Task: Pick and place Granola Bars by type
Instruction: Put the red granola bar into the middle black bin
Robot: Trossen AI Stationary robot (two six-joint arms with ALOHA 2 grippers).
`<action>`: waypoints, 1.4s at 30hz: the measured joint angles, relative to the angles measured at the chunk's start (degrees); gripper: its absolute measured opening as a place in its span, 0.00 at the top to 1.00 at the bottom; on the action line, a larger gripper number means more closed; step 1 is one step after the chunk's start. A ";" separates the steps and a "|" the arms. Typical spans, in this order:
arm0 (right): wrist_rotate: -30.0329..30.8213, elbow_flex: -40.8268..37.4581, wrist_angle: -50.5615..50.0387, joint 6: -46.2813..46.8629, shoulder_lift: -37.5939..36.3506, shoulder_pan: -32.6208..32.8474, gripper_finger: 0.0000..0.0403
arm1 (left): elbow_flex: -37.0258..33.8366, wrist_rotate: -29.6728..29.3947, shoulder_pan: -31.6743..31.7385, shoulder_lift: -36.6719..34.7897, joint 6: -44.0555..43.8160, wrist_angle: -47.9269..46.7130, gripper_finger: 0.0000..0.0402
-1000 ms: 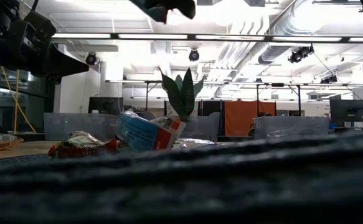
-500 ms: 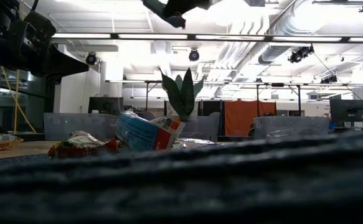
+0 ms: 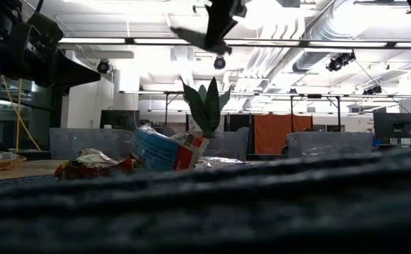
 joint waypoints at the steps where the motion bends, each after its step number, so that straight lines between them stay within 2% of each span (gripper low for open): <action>1: 0.06 0.00 0.03 -1.21 0.59 0.02 0.85 | -0.02 0.00 0.00 0.00 0.00 0.03 1.00; 8: 3.54 -0.02 -1.23 -8.16 5.54 -0.41 0.85 | 0.00 0.00 0.00 0.00 0.01 0.03 1.00; 16: 3.05 -0.02 -1.07 -7.74 9.85 -4.26 0.85 | -0.01 -0.01 0.00 -0.01 -0.01 0.03 1.00; 29: -7.52 0.00 0.04 -10.45 14.51 -14.43 0.85 | -0.02 0.00 0.00 -0.02 0.00 0.03 1.00; 37: -15.45 0.00 1.73 -10.71 15.49 -17.62 0.85 | 0.00 0.00 0.00 -0.02 0.01 0.05 1.00; 42: -17.35 0.00 2.44 -10.54 16.65 -18.38 0.85 | -0.02 0.00 0.00 -0.02 -0.01 0.03 1.00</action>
